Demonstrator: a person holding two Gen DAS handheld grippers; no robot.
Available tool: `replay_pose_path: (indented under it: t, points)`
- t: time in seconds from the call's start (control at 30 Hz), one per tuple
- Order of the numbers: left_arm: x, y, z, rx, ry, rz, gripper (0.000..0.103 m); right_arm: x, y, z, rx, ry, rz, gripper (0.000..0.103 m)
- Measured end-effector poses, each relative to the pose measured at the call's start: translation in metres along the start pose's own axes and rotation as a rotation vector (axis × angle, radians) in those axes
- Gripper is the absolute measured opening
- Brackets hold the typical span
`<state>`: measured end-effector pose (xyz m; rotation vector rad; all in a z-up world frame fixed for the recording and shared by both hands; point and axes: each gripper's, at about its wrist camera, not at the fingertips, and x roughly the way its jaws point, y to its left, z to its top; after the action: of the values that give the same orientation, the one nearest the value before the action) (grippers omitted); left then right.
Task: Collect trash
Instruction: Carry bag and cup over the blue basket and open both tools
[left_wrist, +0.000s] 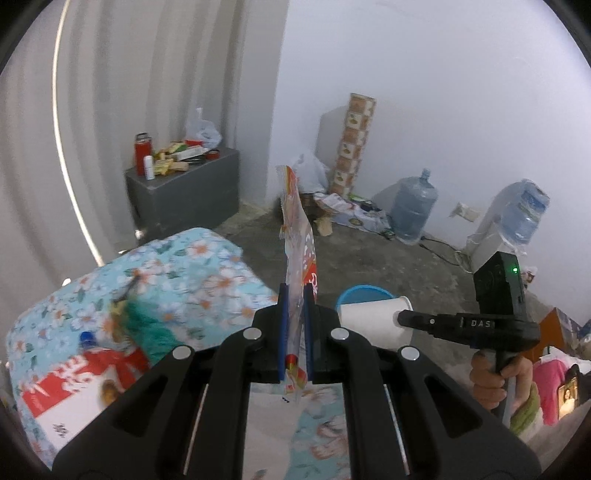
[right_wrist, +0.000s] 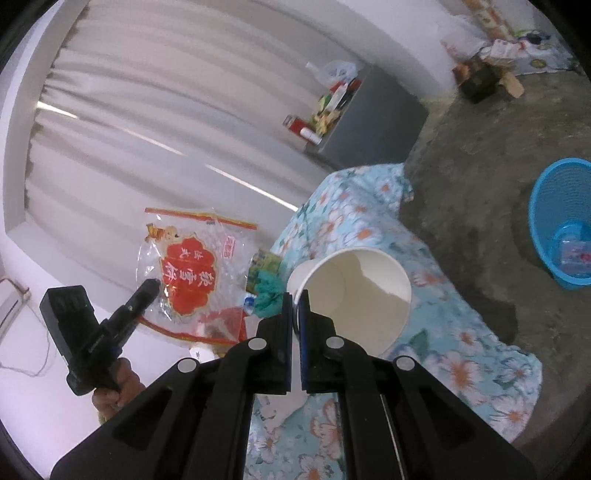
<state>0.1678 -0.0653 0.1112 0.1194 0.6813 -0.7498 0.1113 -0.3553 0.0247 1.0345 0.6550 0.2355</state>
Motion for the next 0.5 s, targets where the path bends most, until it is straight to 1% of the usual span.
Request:
replay_pose_path:
  t: [0.17, 0.33, 0.5]
  points:
    - [0.016, -0.028, 0.004, 0.011, 0.003, -0.057, 0.005, -0.026, -0.016, 0.003, 0.029, -0.06, -0.013, 0.004]
    - [0.039, -0.059, 0.008, 0.035, 0.01, -0.097, 0.005, -0.051, -0.034, 0.004, 0.06, -0.112, -0.033, 0.004]
    - [0.079, -0.089, 0.005, 0.036, 0.063, -0.146, 0.005, -0.076, -0.059, 0.006, 0.091, -0.173, -0.094, 0.004]
